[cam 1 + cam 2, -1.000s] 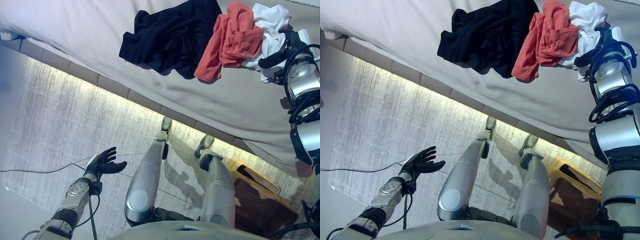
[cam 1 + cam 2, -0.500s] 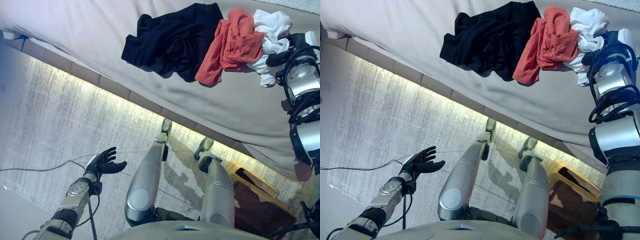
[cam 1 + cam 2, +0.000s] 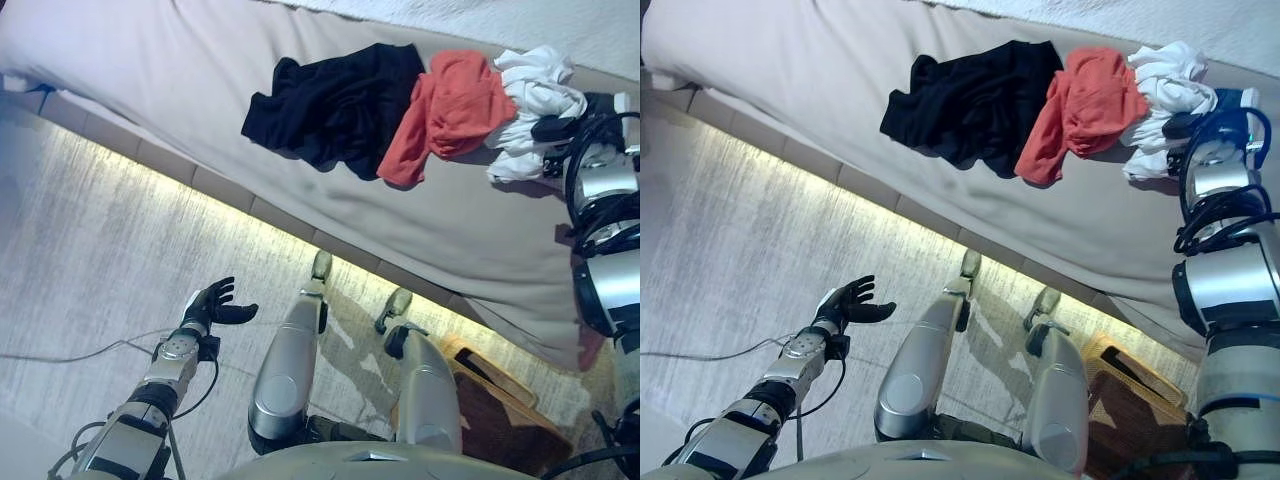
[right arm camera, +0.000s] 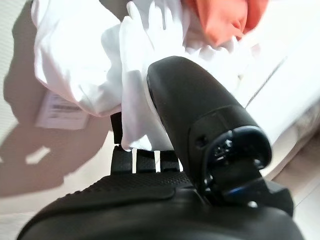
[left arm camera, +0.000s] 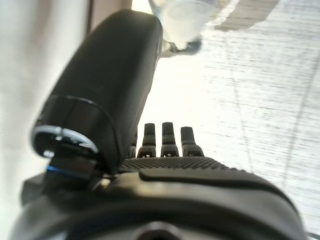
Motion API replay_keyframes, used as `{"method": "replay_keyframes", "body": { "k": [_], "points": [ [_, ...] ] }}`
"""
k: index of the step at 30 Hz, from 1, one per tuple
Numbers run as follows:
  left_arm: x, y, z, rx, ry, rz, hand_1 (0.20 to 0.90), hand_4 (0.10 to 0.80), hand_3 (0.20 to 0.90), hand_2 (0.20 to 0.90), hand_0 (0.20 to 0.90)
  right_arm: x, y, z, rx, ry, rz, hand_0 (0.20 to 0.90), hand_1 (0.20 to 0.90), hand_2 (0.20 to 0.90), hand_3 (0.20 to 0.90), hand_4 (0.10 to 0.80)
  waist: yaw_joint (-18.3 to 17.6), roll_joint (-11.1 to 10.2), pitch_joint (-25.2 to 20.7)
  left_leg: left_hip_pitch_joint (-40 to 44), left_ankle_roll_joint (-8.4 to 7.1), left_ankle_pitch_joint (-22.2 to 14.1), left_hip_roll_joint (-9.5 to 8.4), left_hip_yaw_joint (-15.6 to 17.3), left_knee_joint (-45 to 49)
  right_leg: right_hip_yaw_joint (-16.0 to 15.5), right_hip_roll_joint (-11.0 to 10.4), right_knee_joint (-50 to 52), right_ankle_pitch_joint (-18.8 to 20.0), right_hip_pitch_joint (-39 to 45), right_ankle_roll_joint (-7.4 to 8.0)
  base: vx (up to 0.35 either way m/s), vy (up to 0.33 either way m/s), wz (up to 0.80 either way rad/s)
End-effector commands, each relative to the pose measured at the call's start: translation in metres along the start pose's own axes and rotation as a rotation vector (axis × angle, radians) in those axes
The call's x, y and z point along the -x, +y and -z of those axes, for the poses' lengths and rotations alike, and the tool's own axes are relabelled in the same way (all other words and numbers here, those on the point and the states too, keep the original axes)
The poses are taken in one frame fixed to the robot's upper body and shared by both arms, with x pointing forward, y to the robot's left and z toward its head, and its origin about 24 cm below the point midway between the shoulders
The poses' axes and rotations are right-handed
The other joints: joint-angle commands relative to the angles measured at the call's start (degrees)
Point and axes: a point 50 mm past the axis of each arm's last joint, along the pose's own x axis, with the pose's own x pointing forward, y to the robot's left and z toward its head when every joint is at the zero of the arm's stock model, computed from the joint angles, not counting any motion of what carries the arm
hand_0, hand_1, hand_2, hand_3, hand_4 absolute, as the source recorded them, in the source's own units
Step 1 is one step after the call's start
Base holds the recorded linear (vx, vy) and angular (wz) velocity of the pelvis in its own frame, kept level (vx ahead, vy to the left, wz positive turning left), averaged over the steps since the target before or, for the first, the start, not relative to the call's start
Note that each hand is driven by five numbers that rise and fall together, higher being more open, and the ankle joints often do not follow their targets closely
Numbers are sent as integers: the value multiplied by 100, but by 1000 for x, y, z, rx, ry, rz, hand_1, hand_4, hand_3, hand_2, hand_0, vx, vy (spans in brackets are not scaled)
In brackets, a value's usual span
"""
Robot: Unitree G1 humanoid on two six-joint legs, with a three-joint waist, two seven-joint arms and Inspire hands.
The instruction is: Pick up the clothes from the bed and place them into the basket
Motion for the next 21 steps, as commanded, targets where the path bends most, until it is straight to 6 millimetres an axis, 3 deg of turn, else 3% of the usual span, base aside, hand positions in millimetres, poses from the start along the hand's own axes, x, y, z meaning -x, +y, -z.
{"method": "replay_keyframes", "body": {
  "k": [1, 6, 11, 12, 13, 14, 16, 18, 20, 21],
  "points": [
    [11, 0, 38, 0, 121, -29, 900, 800, 900, 900, 900, 8, -6, 13, -162, -151, 26, 300, 300, 300, 200, 100, -282, -323, -957, 176, -113, -229, 96, 393, -400, 12, 306, -688, 118, 527, 35, 62, 124, -12],
    [15, -9, 47, 30, 153, 11, 900, 800, 900, 900, 900, 36, 6, 59, -340, -180, -57, 300, 300, 300, 200, 100, -713, -290, -1436, 1042, -178, -123, 128, 525, -1141, 226, 352, -1320, 276, 1250, 182, 58, 108, -18],
    [20, -11, 55, 56, 177, 34, 900, 800, 900, 900, 900, 65, 9, 84, -446, -183, -72, 300, 300, 300, 200, 100, -1027, -379, -1690, 1299, -142, -448, 16, 567, -596, 412, 294, -1353, 311, 1571, 98, 35, 119, -13],
    [22, -12, 59, 60, 190, 39, 900, 800, 900, 900, 900, 69, 9, 92, -463, -169, -79, 300, 300, 300, 200, 100, -1030, -422, -1689, 1287, -139, -587, -25, 451, -236, 482, 246, -1306, 300, 1657, 80, 96, 156, -32],
    [27, -14, 69, 62, 199, 47, 900, 800, 900, 900, 900, 75, 11, 100, -475, -160, -85, 300, 300, 300, 200, 100, -977, -476, -1706, 1224, -110, -639, -106, 123, 59, 619, 235, -1285, 311, 1729, 62, 85, 195, -47],
    [38, -20, 88, 56, 196, 73, 900, 800, 900, 900, 900, 83, 14, 111, -488, -153, -80, 300, 300, 300, 200, 100, -841, -541, -1745, 1172, -13, -656, -329, -572, 252, 889, 228, -1311, 368, 1775, 73, 88, 189, -73],
    [61, -35, 118, 27, 194, 112, 900, 800, 900, 900, 900, 95, 26, 127, -529, -111, -65, 300, 300, 300, 200, 100, -691, -524, -1834, 1433, 193, -718, -576, -1239, -166, 1315, 314, -1456, 482, 1841, 163, 61, 173, -139],
    [67, -41, 125, -12, 197, 137, 900, 800, 900, 900, 900, 100, 31, 133, -555, -82, -34, 300, 300, 300, 200, 100, -706, -463, -1917, 1702, 262, -698, -616, -1227, -572, 1471, 301, -1574, 558, 1867, 263, -37, 170, -163],
    [66, -41, 125, -46, 205, 155, 900, 800, 900, 900, 900, 108, 31, 145, -566, -37, -1, 300, 300, 300, 200, 100, -807, -412, -1983, 1837, 260, -748, -576, -1047, -647, 1503, 156, -1613, 689, 1861, 381, -59, 222, -100],
    [65, -40, 123, -60, 199, 163, 900, 800, 900, 900, 900, 114, 31, 151, -564, -20, 16, 300, 300, 300, 200, 100, -879, -395, -2020, 1936, 297, -795, -608, -969, -731, 1538, 20, -1650, 805, 1816, 513, -58, 224, -56]
  ]
}}
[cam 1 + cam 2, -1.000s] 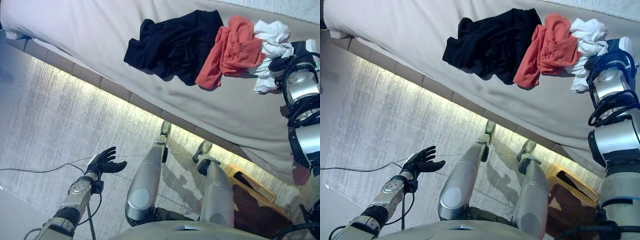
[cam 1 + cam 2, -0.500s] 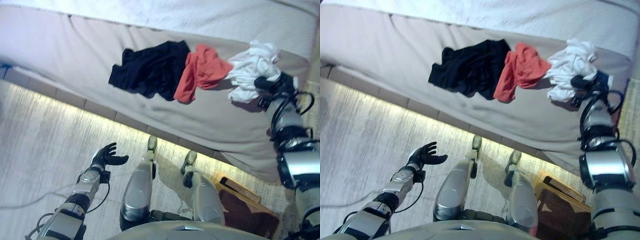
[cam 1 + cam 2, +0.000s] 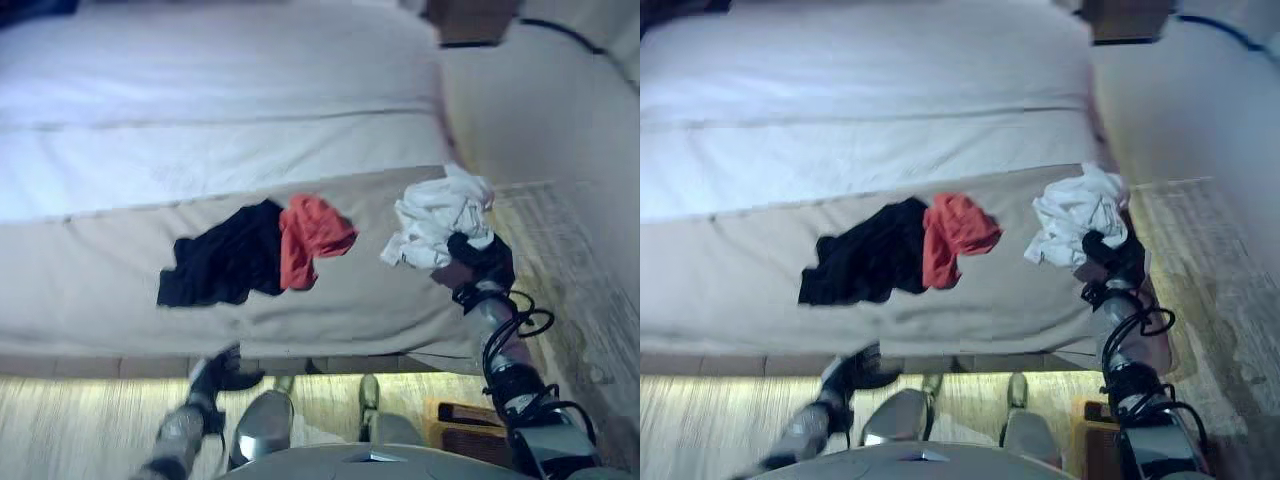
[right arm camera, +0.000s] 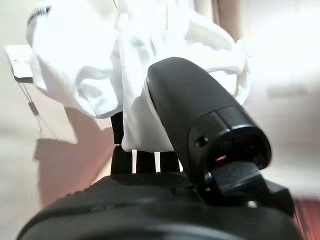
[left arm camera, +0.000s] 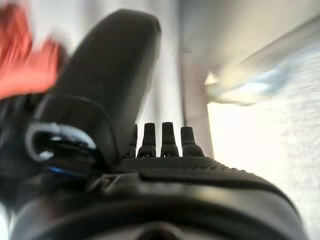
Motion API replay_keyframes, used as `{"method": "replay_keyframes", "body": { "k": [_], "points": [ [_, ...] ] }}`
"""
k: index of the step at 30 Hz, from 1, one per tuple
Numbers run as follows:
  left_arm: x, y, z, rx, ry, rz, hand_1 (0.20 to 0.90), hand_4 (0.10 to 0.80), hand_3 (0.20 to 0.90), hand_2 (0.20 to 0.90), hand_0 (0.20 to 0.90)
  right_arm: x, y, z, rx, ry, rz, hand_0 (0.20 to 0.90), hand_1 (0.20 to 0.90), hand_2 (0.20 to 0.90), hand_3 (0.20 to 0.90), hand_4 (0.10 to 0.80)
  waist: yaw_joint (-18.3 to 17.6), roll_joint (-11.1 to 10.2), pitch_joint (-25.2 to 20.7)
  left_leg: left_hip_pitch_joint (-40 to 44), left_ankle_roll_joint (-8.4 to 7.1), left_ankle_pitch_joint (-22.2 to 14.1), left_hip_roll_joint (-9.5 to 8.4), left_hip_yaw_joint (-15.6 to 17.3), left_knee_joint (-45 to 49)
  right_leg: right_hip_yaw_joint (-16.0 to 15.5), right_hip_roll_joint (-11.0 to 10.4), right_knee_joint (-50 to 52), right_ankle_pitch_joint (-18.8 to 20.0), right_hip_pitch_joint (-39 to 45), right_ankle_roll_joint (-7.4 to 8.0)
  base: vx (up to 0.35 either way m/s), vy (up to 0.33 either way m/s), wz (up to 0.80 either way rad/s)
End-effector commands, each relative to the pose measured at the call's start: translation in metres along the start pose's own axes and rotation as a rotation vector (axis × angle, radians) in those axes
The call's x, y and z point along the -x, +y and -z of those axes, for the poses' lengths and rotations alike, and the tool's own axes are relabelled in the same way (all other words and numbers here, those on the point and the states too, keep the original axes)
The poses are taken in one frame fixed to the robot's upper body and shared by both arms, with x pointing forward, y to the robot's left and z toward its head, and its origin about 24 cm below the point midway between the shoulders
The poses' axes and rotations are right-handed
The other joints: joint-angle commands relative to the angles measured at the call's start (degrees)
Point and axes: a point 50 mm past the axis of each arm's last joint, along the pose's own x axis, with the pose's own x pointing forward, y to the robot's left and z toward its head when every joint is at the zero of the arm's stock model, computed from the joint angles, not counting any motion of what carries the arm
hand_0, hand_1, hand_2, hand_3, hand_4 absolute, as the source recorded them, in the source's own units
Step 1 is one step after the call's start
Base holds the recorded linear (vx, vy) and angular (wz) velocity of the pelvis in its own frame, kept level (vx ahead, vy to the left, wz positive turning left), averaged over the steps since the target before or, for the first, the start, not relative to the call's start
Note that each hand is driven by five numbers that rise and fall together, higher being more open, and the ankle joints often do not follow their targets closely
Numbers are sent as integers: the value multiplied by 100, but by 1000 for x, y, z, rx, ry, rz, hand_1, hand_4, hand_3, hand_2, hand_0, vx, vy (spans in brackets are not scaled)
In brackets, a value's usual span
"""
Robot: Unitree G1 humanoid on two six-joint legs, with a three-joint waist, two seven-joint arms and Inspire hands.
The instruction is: Pick up the clothes from the bed and place them into the basket
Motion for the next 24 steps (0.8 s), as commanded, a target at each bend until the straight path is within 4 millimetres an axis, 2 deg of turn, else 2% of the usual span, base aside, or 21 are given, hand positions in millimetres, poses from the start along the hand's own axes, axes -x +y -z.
{"method": "replay_keyframes", "body": {
  "k": [1, 2, 3, 6, 7, 8, 11, 12, 14, 15, 17, 18, 20, 21, 24],
  "points": [
    [3, 3, 1, -104, -20, 28, 900, 800, 900, 900, 900, 0, -5, -47, -83, -250, 2, 300, 300, 300, 200, 100, -131, 30, -368, 96, 203, -457, -201, 192, 93, -474, -389, 370, 252, -165, 493, -76, 235, -59],
    [1, 9, -3, -109, -17, 17, 900, 800, 900, 900, 900, 2, -13, -40, -79, -233, 21, 300, 300, 300, 200, 100, -209, 64, -386, 215, 254, -515, -212, 302, -12, -486, -528, 400, 408, -324, 616, -75, 172, -53],
    [1, 13, -4, -107, -10, 7, 900, 800, 900, 900, 900, 3, -16, -37, -78, -225, 28, 300, 300, 300, 200, 100, -235, 85, -390, 256, 268, -547, -220, 371, -37, -574, -606, 418, 491, -410, 661, -90, 165, -87],
    [5, 23, 0, -109, 16, -25, 900, 800, 900, 900, 900, 7, -19, -29, -75, -191, 44, 300, 300, 300, 200, 100, -178, 97, -390, 384, 265, -598, -237, 693, -92, -1143, -843, 714, 869, -655, 732, -121, 136, -102],
    [6, 26, 2, -97, 24, -40, 900, 800, 900, 900, 900, 7, -15, -28, -67, -182, 34, 300, 300, 300, 200, 100, -112, 141, -399, 387, 244, -519, -188, 866, -142, -1482, -890, 882, 826, -647, 706, -277, 165, -110],
    [8, 30, 6, -76, 37, -67, 900, 800, 900, 900, 900, 9, -9, -23, -62, -159, 29, 300, 300, 300, 200, 100, 19, 242, -422, 370, 253, -381, -89, 1092, -242, -1757, -922, 1242, 655, -525, 614, -316, 154, -129],
    [10, 36, 11, -26, 64, -110, 900, 800, 900, 900, 900, 13, 0, -13, -54, -128, 16, 300, 300, 300, 200, 100, 290, 350, -554, 255, 304, -205, 58, 1460, -376, -2170, -948, 1776, 301, -119, 469, -283, 79, -115],
    [10, 37, 13, -14, 71, -115, 900, 800, 900, 900, 900, 14, 3, -9, -48, -117, 11, 300, 300, 300, 200, 100, 401, 350, -614, 192, 299, -170, 117, 1636, -393, -2403, -999, 1825, 183, 81, 445, -164, 9, -104],
    [10, 35, 13, 16, 71, -124, 900, 800, 900, 900, 900, 16, 14, -3, -22, -100, -2, 300, 300, 300, 200, 100, 641, 272, -708, 85, 240, -163, 200, 1937, -448, -2764, -1082, 1760, -135, 571, 527, -174, -52, -111],
    [10, 35, 13, 26, 66, -128, 900, 800, 900, 900, 900, 18, 18, 0, -16, -86, 8, 300, 300, 300, 200, 100, 779, 203, -714, -72, 234, -32, 239, 2193, -407, -2938, -1050, 1555, -204, 815, 516, -207, -121, -113],
    [9, 37, 11, 62, 59, -153, 900, 800, 900, 900, 900, 19, 22, 7, -14, -60, 23, 300, 300, 300, 200, 100, 925, 33, -766, -293, 59, 111, 364, 2448, -369, -3088, -733, 665, -456, 1181, 523, -149, -226, -114],
    [8, 36, 10, 63, 59, -153, 900, 800, 900, 900, 900, 20, 19, 11, -14, -41, 49, 300, 300, 300, 200, 100, 941, -33, -792, -384, -17, 155, 424, 2480, -317, -3080, -644, 375, -457, 1195, 533, -78, -251, -105],
    [6, 30, 6, 47, 43, -116, 900, 800, 900, 900, 900, 19, 11, 16, 3, -18, 79, 300, 300, 300, 200, 100, 899, -99, -802, -441, -92, 209, 495, 2441, -283, -3076, -651, 157, -300, 1084, 528, -70, -186, -87],
    [5, 25, 5, 27, 33, -86, 900, 800, 900, 900, 900, 20, 6, 19, 21, -12, 93, 300, 300, 300, 200, 100, 875, -106, -795, -466, -125, 246, 533, 2441, -314, -3058, -592, 147, -347, 1090, 527, -74, -133, -66],
    [4, 14, 4, -42, 21, -28, 900, 800, 900, 900, 900, 19, -6, 24, 44, 9, 128, 300, 300, 300, 200, 100, 834, -114, -803, -450, -153, 301, 554, 2341, -374, -3072, -539, 120, -333, 1053, 529, -19, -83, -62]
  ]
}}
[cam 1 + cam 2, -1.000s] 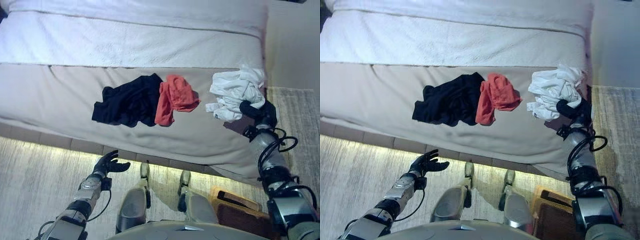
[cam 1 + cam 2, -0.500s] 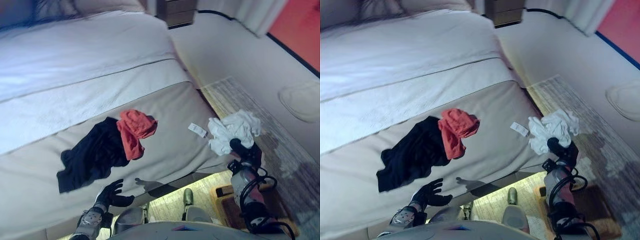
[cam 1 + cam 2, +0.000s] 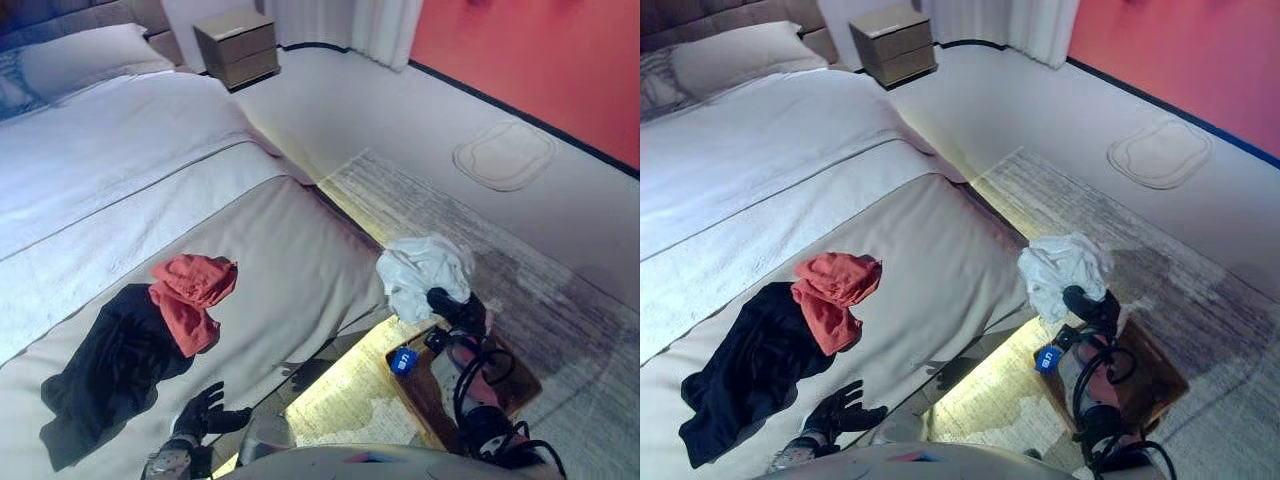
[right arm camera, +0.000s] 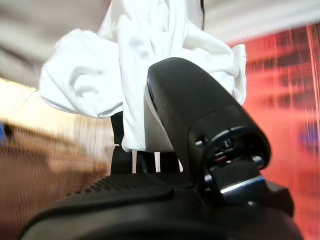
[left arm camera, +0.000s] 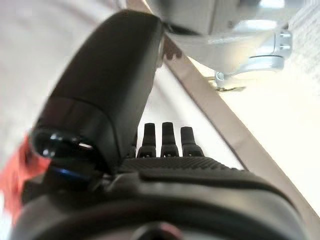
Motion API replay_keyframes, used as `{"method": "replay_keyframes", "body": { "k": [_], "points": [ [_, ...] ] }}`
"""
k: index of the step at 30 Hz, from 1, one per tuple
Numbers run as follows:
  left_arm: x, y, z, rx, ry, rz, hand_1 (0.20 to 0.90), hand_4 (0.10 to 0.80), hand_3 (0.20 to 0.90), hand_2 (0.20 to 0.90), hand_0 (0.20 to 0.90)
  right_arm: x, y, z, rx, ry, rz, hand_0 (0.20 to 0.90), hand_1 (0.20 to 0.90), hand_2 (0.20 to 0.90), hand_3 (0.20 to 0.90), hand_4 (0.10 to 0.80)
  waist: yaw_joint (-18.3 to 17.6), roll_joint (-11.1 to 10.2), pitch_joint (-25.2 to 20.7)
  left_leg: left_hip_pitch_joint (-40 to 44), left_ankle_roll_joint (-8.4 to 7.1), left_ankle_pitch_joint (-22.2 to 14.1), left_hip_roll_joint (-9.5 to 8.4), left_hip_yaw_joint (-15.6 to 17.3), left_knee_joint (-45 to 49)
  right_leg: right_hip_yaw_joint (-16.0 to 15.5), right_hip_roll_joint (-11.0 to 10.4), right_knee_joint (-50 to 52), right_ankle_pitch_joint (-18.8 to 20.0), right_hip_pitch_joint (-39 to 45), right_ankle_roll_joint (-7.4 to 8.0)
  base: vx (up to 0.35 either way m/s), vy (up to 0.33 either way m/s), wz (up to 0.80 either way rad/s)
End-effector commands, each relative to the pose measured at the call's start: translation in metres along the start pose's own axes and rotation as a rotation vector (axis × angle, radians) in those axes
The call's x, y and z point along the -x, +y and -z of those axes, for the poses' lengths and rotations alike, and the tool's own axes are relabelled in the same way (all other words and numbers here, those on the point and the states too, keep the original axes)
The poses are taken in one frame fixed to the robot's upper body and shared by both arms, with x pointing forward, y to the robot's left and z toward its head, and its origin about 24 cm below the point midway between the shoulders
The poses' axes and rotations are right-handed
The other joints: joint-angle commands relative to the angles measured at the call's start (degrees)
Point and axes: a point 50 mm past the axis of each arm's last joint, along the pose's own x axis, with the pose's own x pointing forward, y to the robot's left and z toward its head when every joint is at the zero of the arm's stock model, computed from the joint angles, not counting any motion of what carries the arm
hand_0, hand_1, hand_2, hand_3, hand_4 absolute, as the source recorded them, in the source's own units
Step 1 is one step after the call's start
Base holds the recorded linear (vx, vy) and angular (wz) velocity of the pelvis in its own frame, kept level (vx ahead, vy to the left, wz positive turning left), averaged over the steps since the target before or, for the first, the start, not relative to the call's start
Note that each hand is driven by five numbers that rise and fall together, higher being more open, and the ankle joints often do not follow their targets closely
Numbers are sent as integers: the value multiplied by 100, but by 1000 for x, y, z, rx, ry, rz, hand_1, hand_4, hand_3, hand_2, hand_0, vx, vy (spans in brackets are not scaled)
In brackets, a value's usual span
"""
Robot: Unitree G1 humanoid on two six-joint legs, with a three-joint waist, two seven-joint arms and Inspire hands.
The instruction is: Pick up the clothes from the bed and place them into the basket
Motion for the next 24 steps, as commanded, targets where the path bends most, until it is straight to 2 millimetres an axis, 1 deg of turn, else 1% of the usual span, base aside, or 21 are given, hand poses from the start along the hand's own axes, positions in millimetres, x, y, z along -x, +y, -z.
{"method": "replay_keyframes", "body": {
  "k": [1, 5, 6, 11, 12, 16, 20, 24],
  "points": [
    [-7, -13, -25, -106, -105, 73, 900, 800, 900, 900, 900, -12, -9, -42, -69, -184, 54, 300, 300, 300, 200, 100, -94, 39, -40, -552, 73, -120, -230, -35, 238, -456, -421, 255, -200, 504, 601, -3, -52, -12],
    [-8, -11, -28, -111, -105, 60, 900, 800, 900, 900, 900, -15, -25, -26, -50, -120, 108, 300, 300, 300, 200, 100, -168, 70, -83, -432, 40, -115, -213, -94, 147, -445, -387, 244, -211, 469, 574, -1, -17, 0],
    [-8, -8, -27, -119, -103, 57, 900, 800, 900, 900, 900, -17, -33, -20, -42, -95, 132, 300, 300, 300, 200, 100, -187, 95, -104, -387, 31, -120, -202, -105, 128, -458, -387, 259, -212, 454, 568, 32, -26, 2],
    [-7, -2, -22, -117, -79, 44, 900, 800, 900, 900, 900, -20, -53, -7, -12, -36, 216, 300, 300, 300, 200, 100, -227, 184, -151, -276, 7, -141, -195, -111, 89, -473, -392, 269, -192, 424, 571, 17, -11, 4],
    [-7, 0, -20, -112, -72, 40, 900, 800, 900, 900, 900, -21, -60, -3, 2, -13, 239, 300, 300, 300, 200, 100, -246, 207, -160, -231, -4, -154, -198, -109, 80, -466, -389, 257, -175, 413, 570, 8, -4, 3],
    [-6, 1, -18, -114, -61, 46, 900, 800, 900, 900, 900, -22, -71, 8, 13, 48, 290, 300, 300, 300, 200, 100, -242, 255, -159, -128, -11, -176, -196, -82, 49, -460, -397, 298, -153, 388, 571, 0, 0, 0],
    [-6, -3, -17, -124, -63, 63, 900, 800, 900, 900, 900, -23, -79, 13, 30, 79, 328, 300, 300, 300, 200, 100, -232, 293, -112, -53, -14, -196, -197, -71, 32, -449, -397, 341, -130, 341, 553, 0, 0, 0],
    [-5, -6, -13, -145, -56, 81, 900, 800, 900, 900, 900, -25, -88, 14, 41, 103, 364, 300, 300, 300, 200, 100, -232, 306, -95, 17, -31, -205, -222, -83, 22, -425, -385, 295, -70, 331, 548, 0, 0, 0]
  ]
}}
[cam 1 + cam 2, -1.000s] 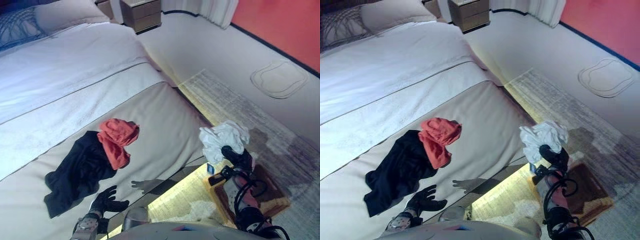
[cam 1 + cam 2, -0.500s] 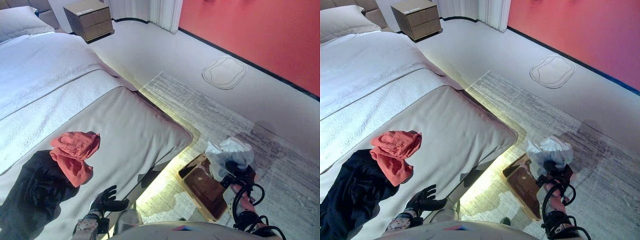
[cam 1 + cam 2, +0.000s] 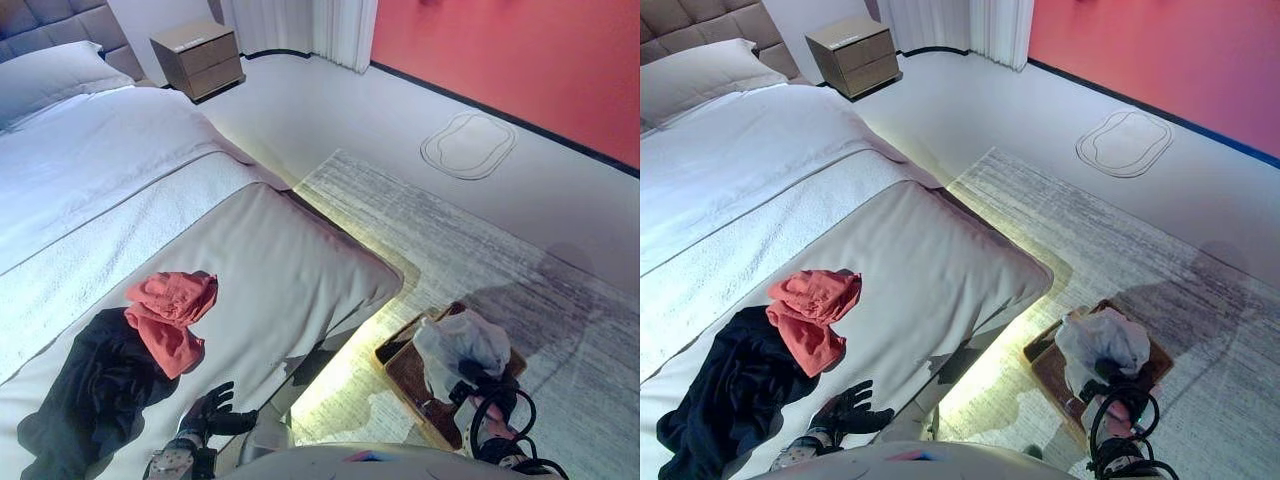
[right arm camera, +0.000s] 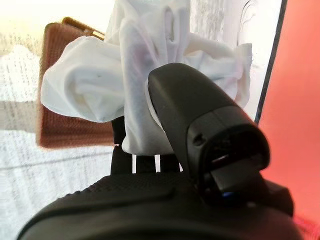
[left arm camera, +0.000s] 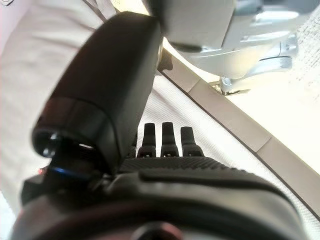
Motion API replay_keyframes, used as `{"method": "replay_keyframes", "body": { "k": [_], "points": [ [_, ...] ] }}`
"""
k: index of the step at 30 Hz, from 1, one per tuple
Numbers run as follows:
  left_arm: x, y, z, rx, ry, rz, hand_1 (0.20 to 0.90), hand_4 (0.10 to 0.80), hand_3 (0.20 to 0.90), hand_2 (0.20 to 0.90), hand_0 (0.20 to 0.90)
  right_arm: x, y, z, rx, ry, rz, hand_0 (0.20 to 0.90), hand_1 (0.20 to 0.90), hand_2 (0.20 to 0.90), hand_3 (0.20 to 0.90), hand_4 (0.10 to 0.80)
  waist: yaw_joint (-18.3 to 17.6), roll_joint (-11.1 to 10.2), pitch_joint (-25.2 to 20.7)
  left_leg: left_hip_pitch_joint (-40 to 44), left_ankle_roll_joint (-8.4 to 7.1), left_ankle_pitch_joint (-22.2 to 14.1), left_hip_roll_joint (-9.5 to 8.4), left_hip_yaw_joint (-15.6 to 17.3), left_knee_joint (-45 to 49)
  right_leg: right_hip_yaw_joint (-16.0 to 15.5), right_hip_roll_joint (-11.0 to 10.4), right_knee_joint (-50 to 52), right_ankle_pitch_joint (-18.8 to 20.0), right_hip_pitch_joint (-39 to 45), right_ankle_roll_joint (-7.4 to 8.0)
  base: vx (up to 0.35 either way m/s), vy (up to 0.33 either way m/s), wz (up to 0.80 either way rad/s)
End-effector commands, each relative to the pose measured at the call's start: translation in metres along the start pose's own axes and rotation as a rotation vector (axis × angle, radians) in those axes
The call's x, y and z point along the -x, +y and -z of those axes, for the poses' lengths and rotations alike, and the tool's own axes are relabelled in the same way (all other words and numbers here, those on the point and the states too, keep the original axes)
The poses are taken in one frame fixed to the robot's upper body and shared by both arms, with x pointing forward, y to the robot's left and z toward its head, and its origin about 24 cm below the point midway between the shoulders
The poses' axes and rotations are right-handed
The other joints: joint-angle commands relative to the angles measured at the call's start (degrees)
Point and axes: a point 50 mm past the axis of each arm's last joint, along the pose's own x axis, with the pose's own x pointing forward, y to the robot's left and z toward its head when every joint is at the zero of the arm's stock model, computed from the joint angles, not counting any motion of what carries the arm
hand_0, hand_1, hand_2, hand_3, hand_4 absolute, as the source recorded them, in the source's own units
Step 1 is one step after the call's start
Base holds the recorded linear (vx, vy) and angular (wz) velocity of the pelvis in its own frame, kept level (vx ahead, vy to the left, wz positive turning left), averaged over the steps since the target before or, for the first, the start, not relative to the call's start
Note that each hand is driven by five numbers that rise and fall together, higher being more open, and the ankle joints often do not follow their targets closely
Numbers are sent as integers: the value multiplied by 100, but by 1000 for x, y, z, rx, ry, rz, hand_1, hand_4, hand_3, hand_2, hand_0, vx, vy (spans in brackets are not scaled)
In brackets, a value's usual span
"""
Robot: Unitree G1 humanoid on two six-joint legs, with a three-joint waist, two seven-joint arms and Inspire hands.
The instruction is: Pick up the clothes from the bed and place them into the basket
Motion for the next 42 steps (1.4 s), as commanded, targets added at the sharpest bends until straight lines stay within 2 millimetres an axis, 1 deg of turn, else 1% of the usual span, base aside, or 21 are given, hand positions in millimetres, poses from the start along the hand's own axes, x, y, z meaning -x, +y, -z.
{"method": "replay_keyframes", "body": {
  "k": [1, 4, 10, 14, 18, 21, 24, 27, 30, 33, 34, 36, 37, 40, 41, 42],
  "points": [
    [-5, -4, -14, -95, -59, 40, 900, 800, 900, 900, 900, -15, -5, -56, -89, -165, 38, 300, 300, 300, 200, 100, 100, 117, -68, -158, 76, -286, -101, -65, 84, -364, -240, 375, -40, 135, 300, 0, 0, 0],
    [-4, -4, -12, -124, -53, 53, 900, 800, 900, 900, 900, -17, -11, -52, -102, -145, 65, 300, 300, 300, 200, 100, 116, 139, -41, -140, 77, -289, -131, -122, 82, -381, -245, 380, -17, 109, 294, 7, -9, 1],
    [-5, -1, -16, -153, -52, 68, 900, 800, 900, 900, 900, -20, -19, -49, -125, -111, 104, 300, 300, 300, 200, 100, 75, 194, 8, -86, 98, -313, -177, -184, 56, -384, -240, 390, 22, 25, 283, 3, -4, 1],
    [-7, -7, -21, -154, -73, 85, 900, 800, 900, 900, 900, -21, -20, -51, -137, -105, 121, 300, 300, 300, 200, 100, 58, 260, 71, -129, 87, -287, -194, -216, 72, -352, -253, 411, 32, -44, 265, -26, 9, 2],
    [-9, -10, -28, -165, -99, 94, 900, 800, 900, 900, 900, -21, -24, -49, -180, -94, 154, 300, 300, 300, 200, 100, 107, 304, 151, -156, 106, -291, -213, -294, 59, -434, -256, 450, 16, -74, 256, -24, -39, 6],
    [-8, -10, -26, -167, -92, 88, 900, 800, 900, 900, 900, -21, -26, -46, -186, -87, 169, 300, 300, 300, 200, 100, 91, 308, 161, -107, 107, -306, -206, -294, 43, -449, -239, 451, 4, -48, 248, 36, -35, 9],
    [-5, -8, -17, -157, -73, 81, 900, 800, 900, 900, 900, -23, -35, -43, -203, -74, 197, 300, 300, 300, 200, 100, 51, 317, 141, -64, 90, -309, -200, -271, 36, -427, -221, 420, 0, -10, 248, 47, -13, 0],
    [-5, -7, -16, -154, -73, 75, 900, 800, 900, 900, 900, -26, -42, -44, -214, -68, 216, 300, 300, 300, 200, 100, 31, 333, 136, -73, 74, -306, -182, -242, 43, -418, -224, 411, -7, -15, 251, 11, -4, 0],
    [-6, -7, -18, -155, -81, 75, 900, 800, 900, 900, 900, -28, -46, -48, -221, -72, 240, 300, 300, 300, 200, 100, 33, 351, 147, -95, 66, -300, -175, -237, 46, -426, -228, 421, -16, -33, 245, 0, 0, 0],
    [-7, -8, -22, -161, -90, 74, 900, 800, 900, 900, 900, -30, -51, -59, -237, -93, 276, 300, 300, 300, 200, 100, 26, 375, 190, -120, 54, -293, -164, -237, 56, -430, -234, 447, -22, -65, 237, -35, -40, -1],
    [-7, -7, -25, -159, -95, 74, 900, 800, 900, 900, 900, -32, -54, -68, -247, -106, 289, 300, 300, 300, 200, 100, 15, 395, 218, -124, 46, -293, -162, -238, 59, -422, -234, 458, -25, -81, 227, 0, 0, 0],
    [-8, -7, -25, -159, -96, 74, 900, 800, 900, 900, 900, -33, -55, -70, -250, -111, 294, 300, 300, 300, 200, 100, 13, 404, 227, -124, 44, -293, -163, -237, 59, -419, -233, 459, -25, -83, 226, 0, 0, 0],
    [-7, -5, -25, -158, -94, 69, 900, 800, 900, 900, 900, -35, -60, -79, -256, -126, 311, 300, 300, 300, 200, 100, -2, 418, 235, -120, 31, -297, -165, -232, 58, -416, -234, 445, -30, -75, 226, 0, 0, 0],
    [-7, -4, -24, -158, -91, 66, 900, 800, 900, 900, 900, -37, -65, -84, -258, -133, 315, 300, 300, 300, 200, 100, -13, 426, 235, -102, 17, -303, -159, -220, 60, -413, -233, 437, -39, -55, 227, 0, 0, 0],
    [-7, -3, -24, -159, -90, 65, 900, 800, 900, 900, 900, -38, -68, -89, -259, -143, 328, 742, 742, 742, 716, 616, -15, 429, 234, -100, 7, -300, -150, -209, 62, -415, -235, 431, -41, -47, 226, 0, 0, 0],
    [-7, -3, -24, -160, -90, 65, 900, 800, 900, 900, 900, -38, -68, -89, -261, -143, 326, 742, 742, 742, 716, 616, -15, 430, 235, -100, 6, -299, -149, -207, 62, -415, -235, 429, -41, -45, 225, 0, 0, 0]
  ]
}}
